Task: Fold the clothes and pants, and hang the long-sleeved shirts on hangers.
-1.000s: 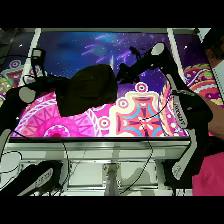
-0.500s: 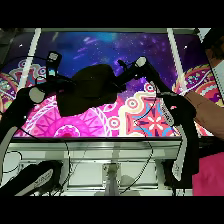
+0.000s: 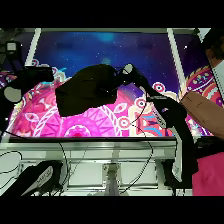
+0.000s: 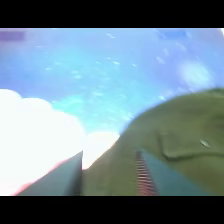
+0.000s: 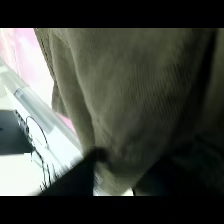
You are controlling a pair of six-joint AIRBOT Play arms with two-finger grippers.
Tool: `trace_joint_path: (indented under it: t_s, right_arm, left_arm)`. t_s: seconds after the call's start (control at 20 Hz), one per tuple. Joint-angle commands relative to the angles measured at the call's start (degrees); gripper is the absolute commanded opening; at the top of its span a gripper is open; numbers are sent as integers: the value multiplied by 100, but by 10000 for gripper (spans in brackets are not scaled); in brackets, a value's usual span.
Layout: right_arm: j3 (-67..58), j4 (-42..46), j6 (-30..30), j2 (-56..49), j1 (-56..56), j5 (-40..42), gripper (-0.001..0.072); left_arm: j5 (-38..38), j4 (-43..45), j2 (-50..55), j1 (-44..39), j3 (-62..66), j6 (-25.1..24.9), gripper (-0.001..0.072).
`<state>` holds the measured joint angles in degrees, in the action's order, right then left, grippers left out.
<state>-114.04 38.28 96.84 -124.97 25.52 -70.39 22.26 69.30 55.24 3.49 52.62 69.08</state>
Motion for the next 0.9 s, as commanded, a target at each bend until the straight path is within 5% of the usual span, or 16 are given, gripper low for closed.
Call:
trace_joint_path:
  t_s: [0.0, 0.35, 0.4, 0.5, 0.55, 0.6, 0.7, 0.85]
  right_arm:
    - [-136, 4, -7, -15, 107, 271, 22]
    - [-334, -1106, 332, 494, 127, 304, 13]
    - [-334, -1563, 361, 509, 221, 966, 13]
    - [-337, -2809, -328, 507, 433, 4216, 38]
    - [-393, -3386, -1134, 507, 527, 6057, 298]
    - [-472, -3462, -1722, 507, 529, 7031, 446]
    - [-540, -3263, -2422, 533, 289, 6953, 445]
    - [-540, -3069, -2455, 533, -216, 5458, 447]
  left_arm:
    - [-20, 9, -129, 415, 0, 267, 22]
    - [651, 9, -116, 1049, -2, 269, 19]
    - [848, 7, -116, 1049, -7, 271, 19]
    - [1047, 7, -114, 1047, -20, 271, 19]
    - [1110, 7, -114, 1047, -20, 271, 19]
    - [1180, 9, -114, 1047, -20, 269, 19]
    - [1290, 9, -105, 1049, -20, 249, 19]
    - [1298, 7, 15, 1049, -20, 254, 18]
